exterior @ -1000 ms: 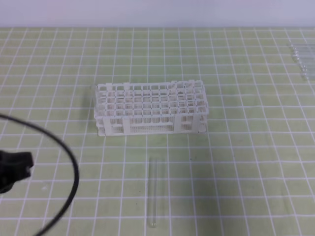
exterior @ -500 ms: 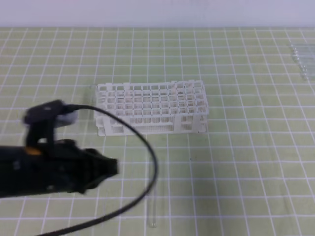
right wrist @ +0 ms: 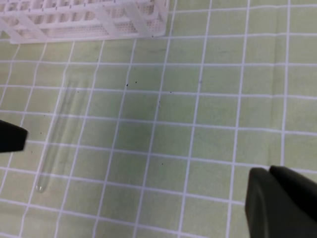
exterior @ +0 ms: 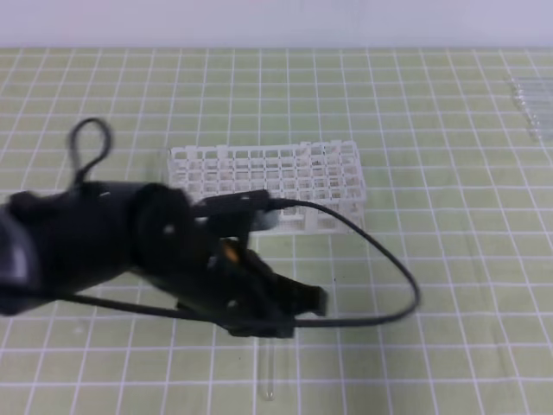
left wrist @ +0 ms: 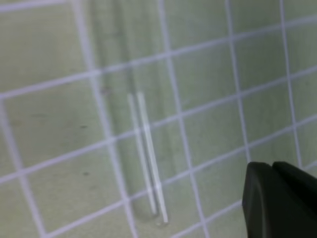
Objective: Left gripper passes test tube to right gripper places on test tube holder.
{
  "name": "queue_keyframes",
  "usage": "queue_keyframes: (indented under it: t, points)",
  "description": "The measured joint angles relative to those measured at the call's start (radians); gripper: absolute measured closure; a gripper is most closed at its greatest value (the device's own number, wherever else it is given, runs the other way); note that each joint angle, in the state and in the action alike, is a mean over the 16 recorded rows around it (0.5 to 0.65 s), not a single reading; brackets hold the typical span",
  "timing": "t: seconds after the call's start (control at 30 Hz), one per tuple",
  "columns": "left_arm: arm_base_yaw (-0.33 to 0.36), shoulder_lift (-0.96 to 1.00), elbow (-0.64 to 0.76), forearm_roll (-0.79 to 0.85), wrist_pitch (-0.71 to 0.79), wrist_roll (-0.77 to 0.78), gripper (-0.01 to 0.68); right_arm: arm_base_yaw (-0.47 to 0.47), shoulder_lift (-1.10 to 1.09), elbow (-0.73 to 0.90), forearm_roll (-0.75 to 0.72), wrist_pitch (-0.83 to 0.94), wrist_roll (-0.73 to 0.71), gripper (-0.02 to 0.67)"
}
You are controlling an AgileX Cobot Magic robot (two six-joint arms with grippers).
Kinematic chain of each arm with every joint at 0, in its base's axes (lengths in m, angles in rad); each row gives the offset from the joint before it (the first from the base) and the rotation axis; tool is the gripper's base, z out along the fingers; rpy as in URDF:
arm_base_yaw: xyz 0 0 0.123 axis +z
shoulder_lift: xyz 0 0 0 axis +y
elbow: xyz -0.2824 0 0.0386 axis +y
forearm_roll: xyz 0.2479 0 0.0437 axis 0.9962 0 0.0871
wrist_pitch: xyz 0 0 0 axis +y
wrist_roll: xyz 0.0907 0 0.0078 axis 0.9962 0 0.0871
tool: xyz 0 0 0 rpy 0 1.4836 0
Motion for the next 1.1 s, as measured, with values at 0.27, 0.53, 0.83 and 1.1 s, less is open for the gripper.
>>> queue_keyframes:
  t: [0.27, 0.53, 0.83, 1.1]
  points:
    - [-0.071, 0.114, -0.135, 0.232, 0.148, -0.167, 0.654, 0.02, 0.0, 0.007, -0.003, 0.003, -0.012, 0.665]
    - [-0.085, 0.16, -0.16, 0.324, 0.184, -0.185, 0.476, 0.043, 0.0, 0.014, -0.007, -0.007, -0.021, 0.665]
    - [-0.086, 0.203, -0.163, 0.32, 0.17, -0.223, 0.283, 0.064, 0.0, 0.016, -0.009, -0.02, -0.023, 0.665]
    - [-0.086, 0.251, -0.175, 0.322, 0.212, -0.317, 0.289, 0.078, 0.0, 0.017, -0.009, -0.025, -0.026, 0.665]
